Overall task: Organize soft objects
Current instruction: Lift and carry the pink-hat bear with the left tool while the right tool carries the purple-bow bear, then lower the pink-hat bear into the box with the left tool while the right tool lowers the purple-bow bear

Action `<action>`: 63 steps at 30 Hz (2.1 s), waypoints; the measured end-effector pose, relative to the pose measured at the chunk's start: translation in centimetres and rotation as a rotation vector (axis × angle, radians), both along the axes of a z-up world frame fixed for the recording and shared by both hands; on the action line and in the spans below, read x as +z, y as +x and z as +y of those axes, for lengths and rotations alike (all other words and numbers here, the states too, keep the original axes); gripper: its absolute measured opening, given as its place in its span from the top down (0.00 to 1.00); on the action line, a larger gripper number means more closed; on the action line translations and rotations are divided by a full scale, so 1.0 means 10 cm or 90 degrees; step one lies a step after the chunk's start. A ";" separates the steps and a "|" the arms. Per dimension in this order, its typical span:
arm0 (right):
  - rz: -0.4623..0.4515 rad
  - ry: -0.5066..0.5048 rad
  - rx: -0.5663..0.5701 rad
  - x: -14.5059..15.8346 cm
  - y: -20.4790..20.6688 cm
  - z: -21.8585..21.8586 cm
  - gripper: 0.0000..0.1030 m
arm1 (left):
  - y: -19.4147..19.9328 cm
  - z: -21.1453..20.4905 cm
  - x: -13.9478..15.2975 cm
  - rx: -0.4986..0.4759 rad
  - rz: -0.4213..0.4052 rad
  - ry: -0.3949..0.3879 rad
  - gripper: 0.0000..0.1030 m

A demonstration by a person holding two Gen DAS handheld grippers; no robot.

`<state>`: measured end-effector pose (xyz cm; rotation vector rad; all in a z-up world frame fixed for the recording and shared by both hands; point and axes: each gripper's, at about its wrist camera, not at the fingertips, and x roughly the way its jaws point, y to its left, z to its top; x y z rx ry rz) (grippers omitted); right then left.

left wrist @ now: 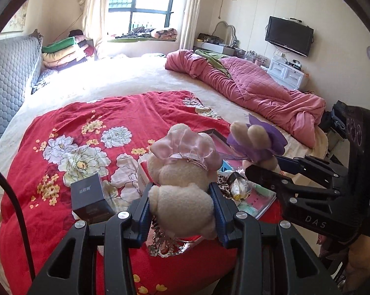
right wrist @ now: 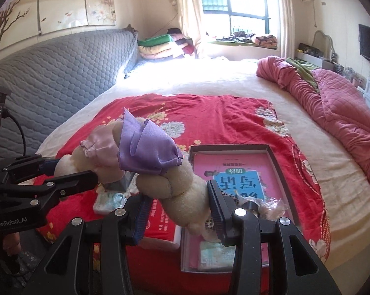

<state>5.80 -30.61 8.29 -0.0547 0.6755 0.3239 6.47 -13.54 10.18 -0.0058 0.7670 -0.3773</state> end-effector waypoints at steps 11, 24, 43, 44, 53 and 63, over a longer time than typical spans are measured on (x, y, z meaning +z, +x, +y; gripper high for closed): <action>-0.011 0.028 -0.076 0.04 -0.08 -0.53 0.55 | 0.07 -0.45 0.01 -0.038 0.003 0.012 0.58; 0.019 0.056 -0.154 -0.22 -0.03 -0.98 0.55 | 0.28 -0.83 -0.23 -0.075 0.030 0.036 0.58; 0.109 0.075 -0.223 -0.88 0.18 -1.20 0.55 | 0.66 -1.21 -0.80 -0.089 0.094 0.081 0.58; 0.111 0.077 -0.224 -0.91 0.19 -1.20 0.55 | 0.67 -1.23 -0.82 -0.090 0.097 0.084 0.58; 0.122 0.070 -0.248 -1.02 0.24 -1.24 0.55 | 0.78 -1.34 -0.92 -0.096 0.105 0.096 0.58; 0.123 0.058 -0.263 -1.09 0.26 -1.22 0.54 | 0.86 -1.41 -1.01 -0.099 0.113 0.106 0.58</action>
